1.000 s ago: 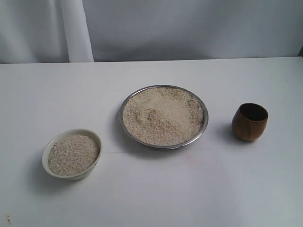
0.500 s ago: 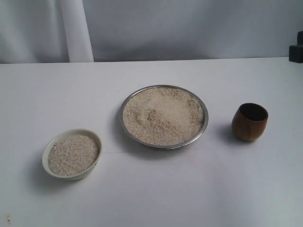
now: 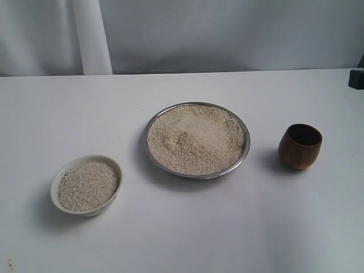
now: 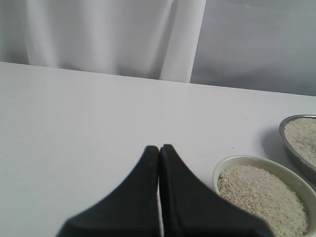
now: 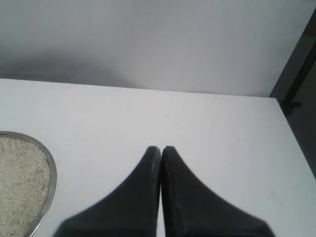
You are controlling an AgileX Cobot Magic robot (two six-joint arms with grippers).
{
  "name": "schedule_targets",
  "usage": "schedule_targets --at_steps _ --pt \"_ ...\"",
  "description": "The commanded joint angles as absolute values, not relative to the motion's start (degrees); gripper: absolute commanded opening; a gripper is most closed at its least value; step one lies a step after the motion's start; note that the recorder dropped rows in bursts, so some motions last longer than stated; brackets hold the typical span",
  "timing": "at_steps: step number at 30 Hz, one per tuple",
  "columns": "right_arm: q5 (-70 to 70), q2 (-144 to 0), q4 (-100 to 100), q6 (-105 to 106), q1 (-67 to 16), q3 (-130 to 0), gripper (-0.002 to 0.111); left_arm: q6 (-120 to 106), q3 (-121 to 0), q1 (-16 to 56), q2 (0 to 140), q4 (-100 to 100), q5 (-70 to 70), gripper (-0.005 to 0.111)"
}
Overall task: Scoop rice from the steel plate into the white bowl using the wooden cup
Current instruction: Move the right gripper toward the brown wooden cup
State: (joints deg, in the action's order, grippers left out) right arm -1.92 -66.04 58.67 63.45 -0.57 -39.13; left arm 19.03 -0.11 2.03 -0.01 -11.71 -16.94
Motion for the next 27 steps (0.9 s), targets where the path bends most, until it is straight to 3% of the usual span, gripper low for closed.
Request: schedule_targets --at_steps 1,17,19,23,27 --pt "-2.8 -69.0 59.7 64.1 -1.6 -38.8 0.000 19.3 0.0 2.3 0.0 -11.4 -16.4 0.000" --pt "-2.1 -70.2 58.7 63.7 -6.2 -38.8 0.000 19.3 0.0 2.3 0.0 -11.4 -16.4 0.000" --pt "-1.6 -70.2 47.0 53.2 -6.3 -38.8 0.000 19.3 0.0 2.3 0.0 -11.4 -16.4 0.000" --pt "0.6 -70.2 10.7 13.2 -6.6 -38.4 0.000 19.3 0.0 2.3 0.0 -11.4 -16.4 0.000" --pt "6.5 -70.2 0.0 -0.8 -6.6 -35.5 0.000 19.3 0.0 2.3 0.0 -11.4 -16.4 0.000"
